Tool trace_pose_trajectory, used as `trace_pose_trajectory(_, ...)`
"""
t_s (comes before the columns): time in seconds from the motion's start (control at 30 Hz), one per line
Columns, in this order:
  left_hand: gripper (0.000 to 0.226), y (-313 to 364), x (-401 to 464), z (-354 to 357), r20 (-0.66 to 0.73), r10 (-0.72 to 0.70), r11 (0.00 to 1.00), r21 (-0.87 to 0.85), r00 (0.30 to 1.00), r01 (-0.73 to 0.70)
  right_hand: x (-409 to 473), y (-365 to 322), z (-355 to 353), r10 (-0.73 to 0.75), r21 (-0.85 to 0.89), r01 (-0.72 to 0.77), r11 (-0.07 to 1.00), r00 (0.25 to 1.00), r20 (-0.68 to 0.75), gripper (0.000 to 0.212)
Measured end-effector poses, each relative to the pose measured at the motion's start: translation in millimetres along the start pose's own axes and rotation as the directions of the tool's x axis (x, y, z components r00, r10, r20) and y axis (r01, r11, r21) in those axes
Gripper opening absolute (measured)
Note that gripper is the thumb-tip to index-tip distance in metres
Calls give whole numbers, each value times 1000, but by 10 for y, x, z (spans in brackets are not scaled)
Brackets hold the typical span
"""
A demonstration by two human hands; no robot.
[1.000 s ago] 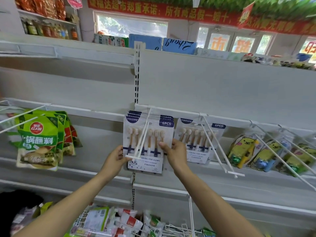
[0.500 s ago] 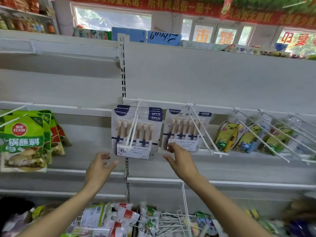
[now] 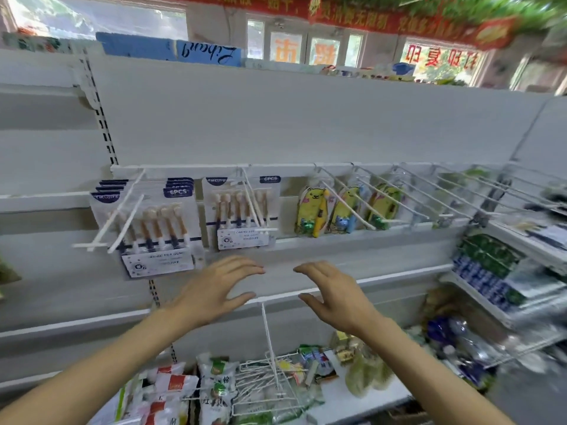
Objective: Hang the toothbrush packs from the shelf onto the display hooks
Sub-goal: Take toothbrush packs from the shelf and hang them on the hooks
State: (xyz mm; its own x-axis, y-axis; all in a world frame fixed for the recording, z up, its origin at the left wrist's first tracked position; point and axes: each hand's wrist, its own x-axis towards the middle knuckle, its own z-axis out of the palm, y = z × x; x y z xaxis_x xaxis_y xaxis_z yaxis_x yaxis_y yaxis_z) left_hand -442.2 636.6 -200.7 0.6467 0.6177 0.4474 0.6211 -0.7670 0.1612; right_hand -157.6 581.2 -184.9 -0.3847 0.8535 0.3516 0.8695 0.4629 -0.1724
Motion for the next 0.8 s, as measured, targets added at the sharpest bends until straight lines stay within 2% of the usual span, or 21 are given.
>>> trace_pose_trajectory(0.17,51,638,637,319,0,93,995,-41,996,-93,-558,590,-404,34,-31,-35,999,999,-39,51)
trace_pose_trajectory(0.57,52,2668,2098,1386,-27,184,976,-111,983,-185,-2060,2417,-1419,109,-37,-111,993,993,-54,55)
trace_pose_trajectory(0.8,51,3444,2901,1924,-39,236,964,-113,971,-239,-2670,3447,-1840,169,-60,-172,983,984,-61,57)
